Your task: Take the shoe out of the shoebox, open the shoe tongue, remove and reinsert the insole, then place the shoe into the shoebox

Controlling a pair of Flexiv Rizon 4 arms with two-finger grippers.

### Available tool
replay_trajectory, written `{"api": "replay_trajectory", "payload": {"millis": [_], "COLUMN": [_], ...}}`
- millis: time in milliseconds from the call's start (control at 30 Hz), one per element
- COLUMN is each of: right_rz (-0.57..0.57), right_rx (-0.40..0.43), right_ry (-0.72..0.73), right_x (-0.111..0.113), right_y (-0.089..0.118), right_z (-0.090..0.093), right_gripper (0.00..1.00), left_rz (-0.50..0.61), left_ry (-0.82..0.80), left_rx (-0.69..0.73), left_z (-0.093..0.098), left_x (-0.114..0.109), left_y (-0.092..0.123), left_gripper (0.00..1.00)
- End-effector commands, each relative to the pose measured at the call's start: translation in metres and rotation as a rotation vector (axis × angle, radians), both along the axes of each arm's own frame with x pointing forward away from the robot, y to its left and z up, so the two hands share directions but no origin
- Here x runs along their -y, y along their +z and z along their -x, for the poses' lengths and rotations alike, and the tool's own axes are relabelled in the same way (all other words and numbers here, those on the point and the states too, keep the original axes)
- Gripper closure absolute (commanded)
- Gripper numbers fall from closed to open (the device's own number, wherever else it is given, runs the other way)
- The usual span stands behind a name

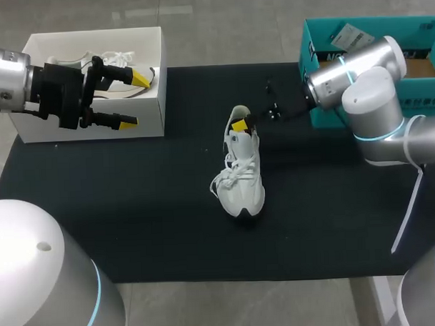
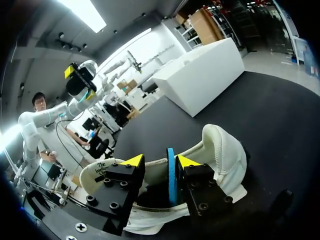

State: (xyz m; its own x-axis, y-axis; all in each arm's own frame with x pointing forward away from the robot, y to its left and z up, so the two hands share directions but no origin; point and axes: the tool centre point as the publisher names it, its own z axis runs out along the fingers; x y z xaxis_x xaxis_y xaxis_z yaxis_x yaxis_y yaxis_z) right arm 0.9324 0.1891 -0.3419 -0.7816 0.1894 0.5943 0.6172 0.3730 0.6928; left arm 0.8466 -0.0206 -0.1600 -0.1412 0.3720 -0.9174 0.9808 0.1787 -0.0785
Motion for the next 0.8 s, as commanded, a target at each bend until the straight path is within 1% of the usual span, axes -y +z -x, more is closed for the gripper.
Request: {"api": "replay_trajectory", "payload": {"millis": [33, 333, 433, 467, 500, 533, 567, 600, 633, 800], "right_rz": [-0.002, -0.006, 0.002, 0.006, 0.007, 0.012, 0.016, 0.016, 0.019, 0.029], "right_rx": [-0.012, -0.04, -0.018, -0.009, -0.006, -0.001, 0.004, 0.006, 0.009, 0.019], "right_ry": [0.01, 0.023, 0.015, 0.012, 0.011, 0.012, 0.013, 0.014, 0.016, 0.026], "right_x": [-0.006, -0.01, -0.009, -0.008, -0.007, -0.007, -0.007, -0.007, -0.007, -0.007], "right_y": [-0.005, -0.01, -0.008, -0.006, -0.004, -0.003, -0.001, 0.0, 0.001, 0.006], "right_z": [-0.002, 0.004, 0.003, 0.002, 0.001, 0.001, 0.0, 0.0, -0.001, -0.003], "right_gripper": [1.0, 1.0, 1.0, 0.66, 0.39, 0.31, 0.25, 0.16, 0.12, 0.09], "left_rz": [-0.004, -0.004, -0.004, -0.004, -0.004, -0.004, -0.004, -0.004, -0.004, -0.004], "left_ry": [0.0, 0.0, 0.0, 0.0, 0.0, 0.0, 0.0, 0.0, 0.0, 0.0], "left_rx": [0.0, 0.0, 0.0, 0.0, 0.0, 0.0, 0.0, 0.0, 0.0, 0.0], "left_z": [0.0, 0.0, 0.0, 0.0, 0.0, 0.0, 0.0, 0.0, 0.0, 0.0], "left_x": [0.001, 0.001, 0.001, 0.001, 0.001, 0.001, 0.001, 0.001, 0.001, 0.001], "left_y": [0.0, 0.0, 0.0, 0.0, 0.0, 0.0, 0.0, 0.0, 0.0, 0.0], "left_gripper": [0.0, 0.0, 0.0, 0.0, 0.0, 0.0, 0.0, 0.0, 0.0, 0.0]}}
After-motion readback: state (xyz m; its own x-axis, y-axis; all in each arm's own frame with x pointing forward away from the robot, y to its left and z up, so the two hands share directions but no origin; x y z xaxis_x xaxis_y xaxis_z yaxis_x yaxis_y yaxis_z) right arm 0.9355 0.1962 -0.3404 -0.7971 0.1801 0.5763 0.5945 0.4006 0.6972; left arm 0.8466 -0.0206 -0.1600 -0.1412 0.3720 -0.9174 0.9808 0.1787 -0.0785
